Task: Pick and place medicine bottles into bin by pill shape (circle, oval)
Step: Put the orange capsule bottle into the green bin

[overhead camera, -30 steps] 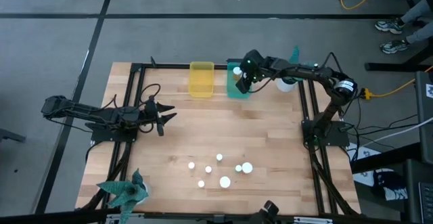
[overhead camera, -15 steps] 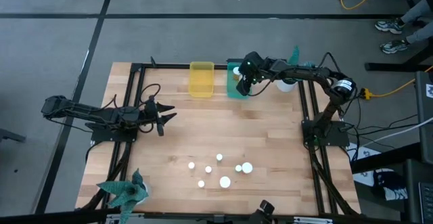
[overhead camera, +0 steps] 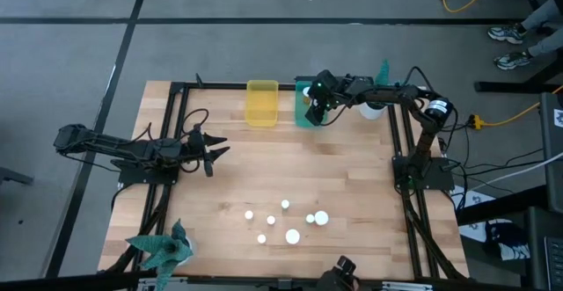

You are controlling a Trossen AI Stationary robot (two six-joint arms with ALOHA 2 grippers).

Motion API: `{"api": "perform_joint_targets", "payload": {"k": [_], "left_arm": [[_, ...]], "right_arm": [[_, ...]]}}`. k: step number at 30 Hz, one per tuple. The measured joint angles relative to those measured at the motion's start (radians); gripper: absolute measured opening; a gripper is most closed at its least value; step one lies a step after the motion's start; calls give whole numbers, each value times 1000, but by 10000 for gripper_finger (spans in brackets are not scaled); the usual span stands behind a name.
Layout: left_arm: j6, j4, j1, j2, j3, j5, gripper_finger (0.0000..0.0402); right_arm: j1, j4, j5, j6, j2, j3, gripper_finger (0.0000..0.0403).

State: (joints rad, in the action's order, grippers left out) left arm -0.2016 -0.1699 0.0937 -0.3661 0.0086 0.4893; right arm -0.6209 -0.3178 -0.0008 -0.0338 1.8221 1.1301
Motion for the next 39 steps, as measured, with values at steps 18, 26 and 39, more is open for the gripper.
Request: {"api": "perform_joint_targets", "payload": {"k": [18, 26, 39], "left_arm": [[2, 0, 0, 0, 0, 0, 150], [3, 0, 0, 0, 0, 0, 150], [3, 1, 0, 0, 0, 0, 150]], "right_arm": [[0, -67, 10, 6, 0, 88, 265], [0, -503, 7, 128, 0, 359, 266], [277, -1082, -35, 247, -41, 497, 266]]}}
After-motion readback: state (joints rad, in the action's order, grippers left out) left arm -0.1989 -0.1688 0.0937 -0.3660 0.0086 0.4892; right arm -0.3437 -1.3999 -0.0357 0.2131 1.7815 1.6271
